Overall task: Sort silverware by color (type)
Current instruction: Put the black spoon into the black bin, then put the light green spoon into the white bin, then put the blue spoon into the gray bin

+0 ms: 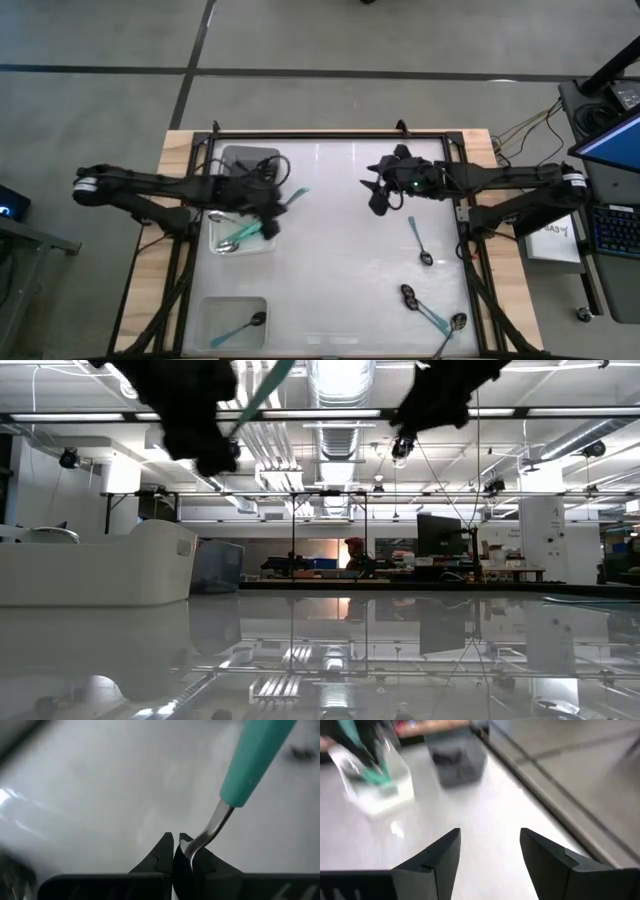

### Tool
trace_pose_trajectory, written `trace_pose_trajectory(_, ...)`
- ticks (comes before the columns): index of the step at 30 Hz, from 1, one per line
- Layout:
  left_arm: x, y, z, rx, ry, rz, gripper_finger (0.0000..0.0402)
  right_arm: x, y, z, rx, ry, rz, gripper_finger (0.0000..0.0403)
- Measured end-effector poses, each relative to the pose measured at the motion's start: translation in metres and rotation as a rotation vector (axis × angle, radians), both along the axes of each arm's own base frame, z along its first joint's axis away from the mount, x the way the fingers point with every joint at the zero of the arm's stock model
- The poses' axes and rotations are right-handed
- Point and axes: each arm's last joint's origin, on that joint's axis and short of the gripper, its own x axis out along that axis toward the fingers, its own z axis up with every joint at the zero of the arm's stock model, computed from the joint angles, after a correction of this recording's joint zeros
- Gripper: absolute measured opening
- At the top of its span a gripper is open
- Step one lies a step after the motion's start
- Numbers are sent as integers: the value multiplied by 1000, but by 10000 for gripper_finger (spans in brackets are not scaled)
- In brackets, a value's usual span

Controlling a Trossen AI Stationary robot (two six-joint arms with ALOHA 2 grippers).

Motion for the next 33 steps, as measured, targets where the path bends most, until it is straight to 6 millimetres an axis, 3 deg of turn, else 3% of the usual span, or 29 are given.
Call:
trace_pose_trajectory(7, -59, -22, -3, -170, 318, 77, 1, -16, 1, -16, 110, 180, -75, 189)
trace_pose_trajectory(12, -79, -31, -12, -195, 495, 122, 1, -17, 3, -30, 199, 291, -90, 189)
trace_pose_trajectory(22, -76, -34, -22, -197, 579, 117, 42, -17, 22, -59, 442, 530, -55, 189)
trace_pose_trajectory(33, -68, -37, -16, -209, 512, 65, 56, -47, 42, -74, 525, 791, -265, 189)
